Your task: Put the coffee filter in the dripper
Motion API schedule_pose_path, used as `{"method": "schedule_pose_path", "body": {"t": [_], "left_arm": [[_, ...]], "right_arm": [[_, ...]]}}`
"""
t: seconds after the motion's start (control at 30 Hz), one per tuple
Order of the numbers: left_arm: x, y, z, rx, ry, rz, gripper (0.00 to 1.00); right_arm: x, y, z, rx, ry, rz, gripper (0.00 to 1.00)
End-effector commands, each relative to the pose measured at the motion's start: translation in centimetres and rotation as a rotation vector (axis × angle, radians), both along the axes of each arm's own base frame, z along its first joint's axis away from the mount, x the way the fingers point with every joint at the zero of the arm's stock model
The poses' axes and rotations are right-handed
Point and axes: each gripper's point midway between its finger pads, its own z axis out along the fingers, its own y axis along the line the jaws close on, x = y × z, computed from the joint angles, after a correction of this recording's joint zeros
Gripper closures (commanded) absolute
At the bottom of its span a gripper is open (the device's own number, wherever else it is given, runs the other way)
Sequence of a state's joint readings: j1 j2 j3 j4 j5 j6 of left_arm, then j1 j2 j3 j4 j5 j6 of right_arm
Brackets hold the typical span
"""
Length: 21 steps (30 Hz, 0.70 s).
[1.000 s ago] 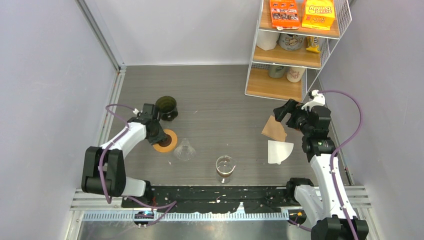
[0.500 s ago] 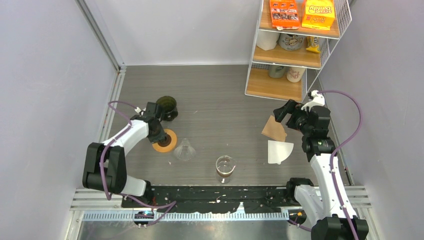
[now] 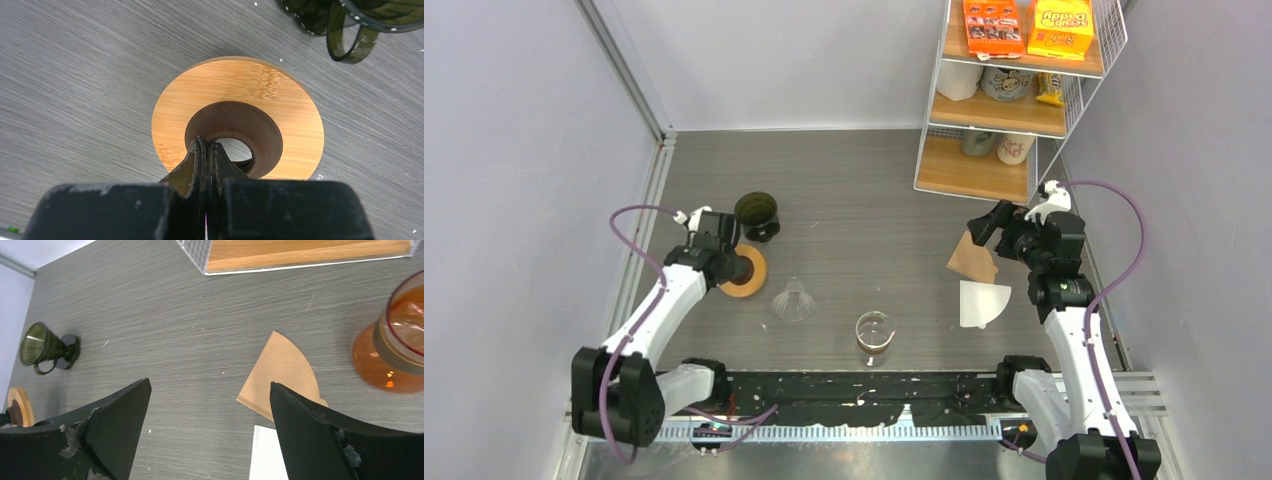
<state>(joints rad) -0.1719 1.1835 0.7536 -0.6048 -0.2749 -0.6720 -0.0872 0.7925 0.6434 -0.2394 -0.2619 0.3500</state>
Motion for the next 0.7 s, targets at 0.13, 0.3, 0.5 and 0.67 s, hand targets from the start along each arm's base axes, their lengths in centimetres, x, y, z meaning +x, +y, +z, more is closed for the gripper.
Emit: {"method": "schedule_pose_path", "body": {"t": [0.13, 0.3, 0.5, 0.67], "left_arm": [[-0.2, 1.9, 7.8, 0.062, -0.256, 0.05, 1.0], [0.5, -2.3, 13.3, -0.086, -0.464, -0.185, 1.0], [0.3, -9.3, 19.1, -0.208, -0.656, -0.561, 1.0], [-1.3, -16.4, 22.5, -0.313, -0.722, -0.931, 1.0]], "right_arm": [[0.0, 4.3, 3.5, 0.099, -0.119, 0.251, 0.05], [-0.4, 5.9, 4.1, 0.161, -0.136, 0.35, 0.05], [-1.2, 7.3, 5.9, 0.163, -0.238, 0.459, 0.05], [-2.7, 8.1, 8.8, 0.052, -0.45, 0.554, 0.04]]}}
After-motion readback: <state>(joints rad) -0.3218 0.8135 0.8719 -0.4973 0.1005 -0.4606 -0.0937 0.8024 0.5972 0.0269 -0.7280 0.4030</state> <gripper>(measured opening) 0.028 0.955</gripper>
